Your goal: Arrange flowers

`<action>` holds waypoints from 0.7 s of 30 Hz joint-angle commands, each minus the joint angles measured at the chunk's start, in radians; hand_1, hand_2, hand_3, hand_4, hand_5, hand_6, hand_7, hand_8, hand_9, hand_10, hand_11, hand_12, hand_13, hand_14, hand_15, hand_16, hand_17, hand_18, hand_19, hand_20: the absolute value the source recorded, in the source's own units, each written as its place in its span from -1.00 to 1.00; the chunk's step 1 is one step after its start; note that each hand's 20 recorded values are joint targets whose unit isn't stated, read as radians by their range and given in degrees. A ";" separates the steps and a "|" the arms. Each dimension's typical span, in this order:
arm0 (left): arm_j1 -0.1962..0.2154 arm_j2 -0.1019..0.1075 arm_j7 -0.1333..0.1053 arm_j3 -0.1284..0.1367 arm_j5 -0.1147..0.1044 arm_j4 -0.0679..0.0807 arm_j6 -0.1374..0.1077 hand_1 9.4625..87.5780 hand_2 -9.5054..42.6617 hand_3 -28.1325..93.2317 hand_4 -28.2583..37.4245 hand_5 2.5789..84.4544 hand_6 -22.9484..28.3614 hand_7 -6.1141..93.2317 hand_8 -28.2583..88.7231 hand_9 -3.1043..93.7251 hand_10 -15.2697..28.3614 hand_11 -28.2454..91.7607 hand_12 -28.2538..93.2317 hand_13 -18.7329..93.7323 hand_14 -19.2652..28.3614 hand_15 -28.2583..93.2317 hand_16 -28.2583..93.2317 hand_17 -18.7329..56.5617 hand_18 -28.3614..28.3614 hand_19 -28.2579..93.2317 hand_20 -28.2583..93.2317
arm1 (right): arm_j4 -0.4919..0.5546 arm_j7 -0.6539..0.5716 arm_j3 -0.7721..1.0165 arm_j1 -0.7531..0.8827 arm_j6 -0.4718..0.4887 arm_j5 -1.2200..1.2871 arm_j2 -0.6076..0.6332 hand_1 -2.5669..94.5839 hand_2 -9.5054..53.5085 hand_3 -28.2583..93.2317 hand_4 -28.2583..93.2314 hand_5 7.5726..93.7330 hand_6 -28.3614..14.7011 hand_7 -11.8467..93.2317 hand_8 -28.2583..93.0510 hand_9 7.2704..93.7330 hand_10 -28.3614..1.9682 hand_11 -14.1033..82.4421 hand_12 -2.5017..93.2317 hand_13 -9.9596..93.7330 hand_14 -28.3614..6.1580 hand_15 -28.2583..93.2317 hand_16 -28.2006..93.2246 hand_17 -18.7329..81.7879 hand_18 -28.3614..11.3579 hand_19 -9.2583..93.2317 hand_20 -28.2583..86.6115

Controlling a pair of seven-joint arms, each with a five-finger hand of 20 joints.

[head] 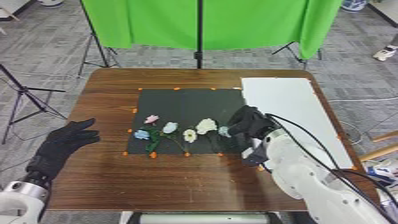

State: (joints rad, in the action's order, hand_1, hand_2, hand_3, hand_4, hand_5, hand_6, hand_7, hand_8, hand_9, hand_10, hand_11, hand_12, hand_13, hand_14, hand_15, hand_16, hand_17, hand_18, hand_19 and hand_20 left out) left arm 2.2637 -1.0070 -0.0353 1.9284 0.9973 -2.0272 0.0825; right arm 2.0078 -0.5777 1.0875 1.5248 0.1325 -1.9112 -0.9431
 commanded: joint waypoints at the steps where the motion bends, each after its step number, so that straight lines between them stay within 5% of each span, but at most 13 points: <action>1: 0.008 -0.003 0.016 0.003 0.006 0.002 0.016 -0.82 0.03 0.56 -1.00 0.02 0.20 -0.79 -0.59 0.03 0.45 -0.27 -0.34 0.03 0.66 -0.22 -0.52 -0.29 0.55 -0.28 -0.24 | 0.016 0.000 0.013 0.018 -0.002 -0.011 0.011 0.06 -1.00 0.52 -0.82 0.27 0.20 -0.49 -0.68 0.33 -0.22 -0.46 -0.58 0.82 0.45 0.47 -0.03 0.46 -0.41 1.00 0.37; 17: 0.010 -0.004 0.014 0.003 0.008 0.000 0.017 -0.82 0.03 0.55 -1.00 0.02 0.20 -0.79 -0.59 0.03 0.45 -0.27 -0.33 0.03 0.66 -0.22 -0.52 -0.30 0.55 -0.28 -0.24 | 0.081 0.037 0.196 0.075 -0.030 0.130 0.037 0.03 -1.00 0.52 -0.81 0.26 0.18 -0.50 -0.67 0.32 -0.22 -0.46 -0.57 0.81 0.43 0.47 -0.03 0.46 -0.43 1.00 0.37; 21: 0.014 -0.003 0.011 0.006 0.007 -0.002 0.011 -0.82 0.03 0.55 -1.00 0.01 0.20 -0.79 -0.59 0.03 0.45 -0.27 -0.33 0.03 0.66 -0.22 -0.52 -0.30 0.55 -0.28 -0.24 | 0.086 0.317 0.337 0.176 -0.254 0.424 0.058 -0.04 -1.00 0.53 -0.80 0.28 0.18 -0.49 -0.67 0.36 -0.20 -0.44 -0.57 0.80 0.39 0.48 -0.03 0.44 -0.44 1.00 0.38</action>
State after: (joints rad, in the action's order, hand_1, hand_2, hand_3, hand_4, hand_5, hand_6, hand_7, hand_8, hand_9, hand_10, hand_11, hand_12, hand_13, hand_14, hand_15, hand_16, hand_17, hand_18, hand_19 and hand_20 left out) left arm 2.2641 -1.0053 -0.0299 1.9320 0.9981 -2.0272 0.0894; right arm 2.0598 -0.5586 1.2355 1.5797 0.1209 -1.8291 -0.9311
